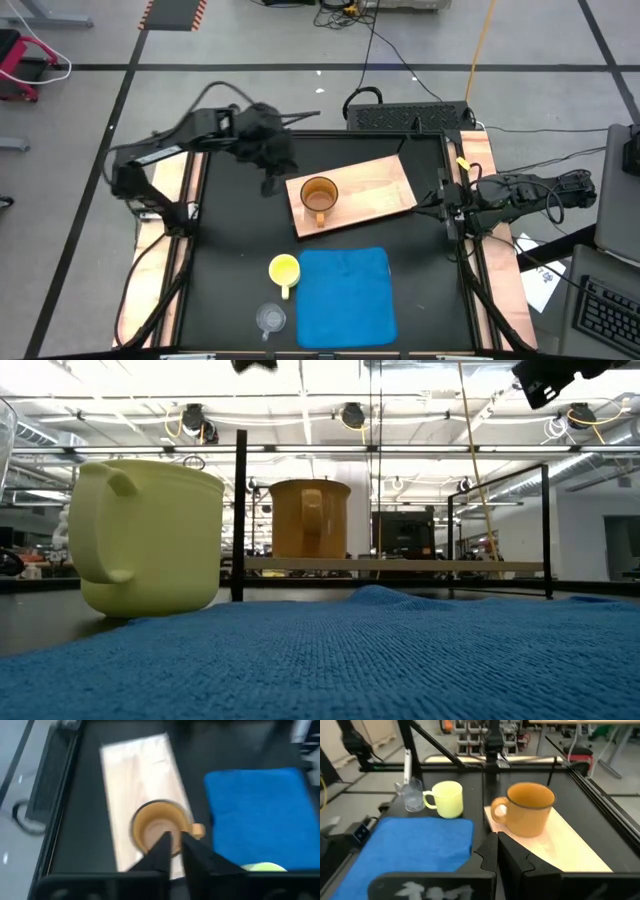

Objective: Stack small to large cups/mugs on shelf
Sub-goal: Put the yellow mug on the shelf

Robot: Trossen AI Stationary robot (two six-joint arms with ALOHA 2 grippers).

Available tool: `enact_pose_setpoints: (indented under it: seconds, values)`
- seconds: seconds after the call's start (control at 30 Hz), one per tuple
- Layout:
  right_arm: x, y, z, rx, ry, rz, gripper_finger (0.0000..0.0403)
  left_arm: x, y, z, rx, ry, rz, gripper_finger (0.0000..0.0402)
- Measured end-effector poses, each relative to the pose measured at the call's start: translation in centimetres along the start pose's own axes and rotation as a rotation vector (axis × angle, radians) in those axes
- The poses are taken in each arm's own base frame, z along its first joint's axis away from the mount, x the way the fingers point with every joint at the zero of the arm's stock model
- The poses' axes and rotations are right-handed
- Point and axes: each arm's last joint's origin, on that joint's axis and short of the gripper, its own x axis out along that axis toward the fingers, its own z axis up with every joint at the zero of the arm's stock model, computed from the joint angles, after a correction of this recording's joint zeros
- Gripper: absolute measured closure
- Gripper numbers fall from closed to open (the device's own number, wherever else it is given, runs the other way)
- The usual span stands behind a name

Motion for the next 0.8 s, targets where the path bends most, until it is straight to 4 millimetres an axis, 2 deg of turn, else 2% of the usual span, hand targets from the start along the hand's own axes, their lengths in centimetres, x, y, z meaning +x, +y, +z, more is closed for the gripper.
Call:
enact_pose_setpoints:
  seconds: [0.03,0.17,0.4,0.63,0.8]
  values:
    - [0.0,0.0,0.1,0.002,-0.009,0.016,0.0403,-0.8,-0.7,0.0,0.024,-0.021,-0.012,0.0386]
    - [-0.4,0.0,0.2,0.006,-0.038,0.020,0.0403,-2.9,-3.5,-0.2,0.126,-0.077,-0.041,0.0386]
    - [-2.3,-0.3,0.2,0.018,-0.122,0.025,0.0403,-4.3,-6.8,-2.1,0.184,-0.160,-0.027,0.0397]
    - [-3.2,-0.4,-0.3,0.044,-0.143,0.027,0.0403,-4.2,-9.0,-6.5,0.167,-0.279,-0.014,0.0399]
    - [-2.9,-0.4,-1.5,0.050,-0.122,0.054,0.0403,-4.3,-10.3,-10.5,0.106,-0.324,0.100,0.0400]
